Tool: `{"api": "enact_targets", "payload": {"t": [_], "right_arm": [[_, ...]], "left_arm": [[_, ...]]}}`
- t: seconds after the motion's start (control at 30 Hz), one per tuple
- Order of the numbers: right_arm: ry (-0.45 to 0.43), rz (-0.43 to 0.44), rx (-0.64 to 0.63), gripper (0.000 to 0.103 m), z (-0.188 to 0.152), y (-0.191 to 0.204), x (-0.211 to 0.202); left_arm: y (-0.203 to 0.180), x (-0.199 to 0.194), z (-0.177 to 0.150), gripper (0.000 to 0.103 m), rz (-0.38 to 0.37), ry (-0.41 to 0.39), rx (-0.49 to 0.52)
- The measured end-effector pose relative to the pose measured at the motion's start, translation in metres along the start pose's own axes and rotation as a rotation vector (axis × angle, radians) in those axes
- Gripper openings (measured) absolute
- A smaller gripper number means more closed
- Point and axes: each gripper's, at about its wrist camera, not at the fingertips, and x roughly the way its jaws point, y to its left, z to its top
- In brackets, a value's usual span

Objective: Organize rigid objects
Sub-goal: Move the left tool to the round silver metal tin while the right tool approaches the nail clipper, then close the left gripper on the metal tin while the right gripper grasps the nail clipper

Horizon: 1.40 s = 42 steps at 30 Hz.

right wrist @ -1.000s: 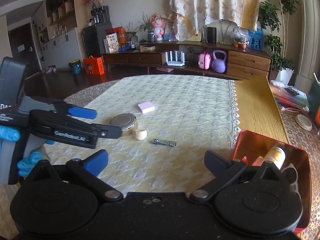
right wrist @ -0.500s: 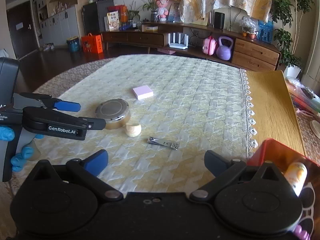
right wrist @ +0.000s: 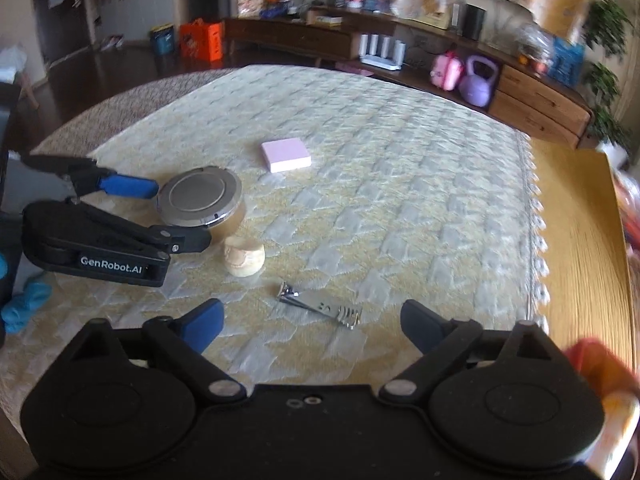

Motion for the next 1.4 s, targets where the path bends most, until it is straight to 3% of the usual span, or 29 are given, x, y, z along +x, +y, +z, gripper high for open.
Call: {"api": "enact_targets", "payload": {"t": [0.27,0.4,0.7,0.87,0.97,1.07,1.4], "right_arm": [[0.054,0.044,-0.126,0.068,0.008,-0.004,0.022],[0.082,0.072,-0.165,0.064,0.011,-0.004,0.032],[0.072,0.152,-0.123,0.045,0.013,-0.012,0.035],[0.064,0.171,-0.117,0.021,0.01,-0.009,0.03],[0.059,0.164,-0.112,0.015,0.008,-0.004,0.027],[0.056,0.147,-0.088,0.011,0.005,0.001,0.024],[0.043,0.089,0.025,0.01,-0.016,0.013,0.004]], "left_arm": [[-0.001,0.009,0.002,0.083,-0.014,-0.011,0.007],[-0.001,0.014,0.004,0.083,-0.015,-0.017,0.013],[-0.002,0.021,0.008,0.083,-0.012,-0.031,0.033],[-0.002,0.024,0.01,0.083,-0.01,-0.036,0.031],[-0.002,0.024,0.009,0.083,-0.009,-0.037,0.03],[-0.002,0.023,0.009,0.077,-0.009,-0.04,0.033],[-0.003,0.01,0.002,0.077,0.011,-0.022,0.024]]}}
